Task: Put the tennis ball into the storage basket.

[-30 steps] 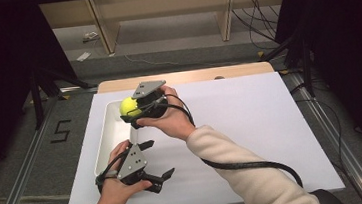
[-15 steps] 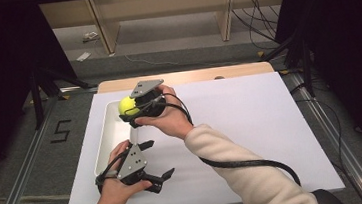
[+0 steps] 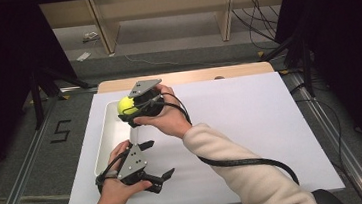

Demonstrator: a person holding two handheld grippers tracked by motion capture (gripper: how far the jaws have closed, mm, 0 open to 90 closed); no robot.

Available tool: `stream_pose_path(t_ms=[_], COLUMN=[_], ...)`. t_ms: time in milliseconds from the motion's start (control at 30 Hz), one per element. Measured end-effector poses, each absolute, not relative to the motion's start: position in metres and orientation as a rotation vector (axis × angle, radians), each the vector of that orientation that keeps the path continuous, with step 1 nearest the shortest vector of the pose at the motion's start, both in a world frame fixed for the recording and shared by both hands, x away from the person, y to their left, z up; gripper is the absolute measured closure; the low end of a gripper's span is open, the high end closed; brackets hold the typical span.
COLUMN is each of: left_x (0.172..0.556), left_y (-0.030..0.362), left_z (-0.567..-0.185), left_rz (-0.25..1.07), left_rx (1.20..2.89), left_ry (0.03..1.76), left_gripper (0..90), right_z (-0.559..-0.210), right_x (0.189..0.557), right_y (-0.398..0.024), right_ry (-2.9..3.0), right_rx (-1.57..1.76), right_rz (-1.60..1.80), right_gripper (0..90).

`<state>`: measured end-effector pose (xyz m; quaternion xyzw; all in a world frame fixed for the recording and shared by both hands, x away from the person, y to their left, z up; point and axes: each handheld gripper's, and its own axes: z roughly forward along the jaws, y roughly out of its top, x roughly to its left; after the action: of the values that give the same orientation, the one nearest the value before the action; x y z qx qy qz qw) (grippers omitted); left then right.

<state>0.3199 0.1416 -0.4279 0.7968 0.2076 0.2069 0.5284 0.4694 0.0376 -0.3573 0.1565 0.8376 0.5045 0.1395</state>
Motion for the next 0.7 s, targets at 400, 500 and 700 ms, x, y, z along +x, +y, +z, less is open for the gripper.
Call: stream_pose_path(t_ms=[400,500,700], left_x=[0.3198,0.3199,0.3198], left_y=[0.1416,0.1417,0.1418], left_z=[-0.4279,-0.4279,-0.4279], left_rz=[0.493,0.495,0.494], left_rx=[1.904,1.903,1.904], left_ry=[0.494,0.495,0.493], left_gripper=[0.0,0.0,0.0], right_z=[-0.3576,-0.3582,-0.3591], right_x=[0.4729,0.4735,0.4744], right_y=[0.0432,0.0444,0.0472], right_ry=[2.425,2.424,2.433], right_rx=[0.454,0.460,0.456], right_rz=[1.458,1.459,1.452], right_gripper=[26.9,26.9,26.9])
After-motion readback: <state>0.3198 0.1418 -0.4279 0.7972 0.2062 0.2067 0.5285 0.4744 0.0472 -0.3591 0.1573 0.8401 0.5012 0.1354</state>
